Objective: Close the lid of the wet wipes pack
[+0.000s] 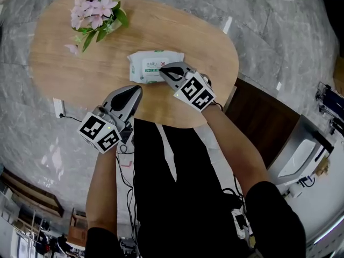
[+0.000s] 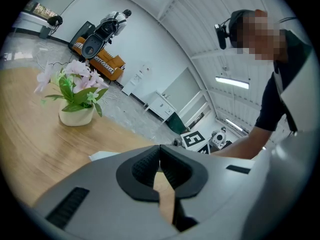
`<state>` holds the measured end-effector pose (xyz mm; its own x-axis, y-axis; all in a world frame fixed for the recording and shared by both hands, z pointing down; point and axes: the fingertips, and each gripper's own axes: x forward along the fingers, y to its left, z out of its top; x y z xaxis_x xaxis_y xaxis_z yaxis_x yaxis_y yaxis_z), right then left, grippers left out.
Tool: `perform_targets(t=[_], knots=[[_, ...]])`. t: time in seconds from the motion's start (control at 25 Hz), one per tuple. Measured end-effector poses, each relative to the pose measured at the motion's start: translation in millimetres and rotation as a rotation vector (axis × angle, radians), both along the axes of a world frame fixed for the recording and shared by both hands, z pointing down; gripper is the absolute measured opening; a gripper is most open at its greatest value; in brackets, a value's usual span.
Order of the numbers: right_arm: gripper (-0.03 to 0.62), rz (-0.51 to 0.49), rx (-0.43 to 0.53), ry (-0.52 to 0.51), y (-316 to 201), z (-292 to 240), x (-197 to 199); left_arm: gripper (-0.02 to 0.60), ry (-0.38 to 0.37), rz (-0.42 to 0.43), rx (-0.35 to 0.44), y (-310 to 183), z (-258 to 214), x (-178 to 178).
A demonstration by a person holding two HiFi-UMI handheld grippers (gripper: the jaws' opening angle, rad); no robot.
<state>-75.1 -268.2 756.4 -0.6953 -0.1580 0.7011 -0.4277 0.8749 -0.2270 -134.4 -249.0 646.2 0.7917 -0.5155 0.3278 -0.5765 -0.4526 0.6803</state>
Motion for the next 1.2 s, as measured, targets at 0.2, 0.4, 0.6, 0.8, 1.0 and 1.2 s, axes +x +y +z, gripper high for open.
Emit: perform_targets(t=[0.2, 0.4, 0.6, 0.8, 1.0, 1.2], knots=[[0.011, 0.012, 0.029, -0.028, -1, -46, 8, 0.017, -0.012, -0.004, 0.054, -5, -37, 5], [0.011, 0.037, 0.066, -0.082, 1, -116, 17, 0.017, -0.023, -0.011, 0.092, -4, -88, 12], [0.011, 0.046, 0.132, -0.15, 3, -198, 24, 0.017, -0.035, -0.013, 0.144, 2, -146, 19], [0.011, 0.066, 0.204, -0.224, 5, -284, 38, 0.017, -0.05, -0.03, 0.195, 12, -207, 22], [0.011, 0.07, 0.298, -0.302, -5, -355, 41, 0.017, -0.075, -0.062, 0.276, 3, -260, 11], [0.011, 0.112, 0.329, -0.378, 20, -423, 62, 0.017, -0.092, -0.078, 0.3, 29, -309, 12]])
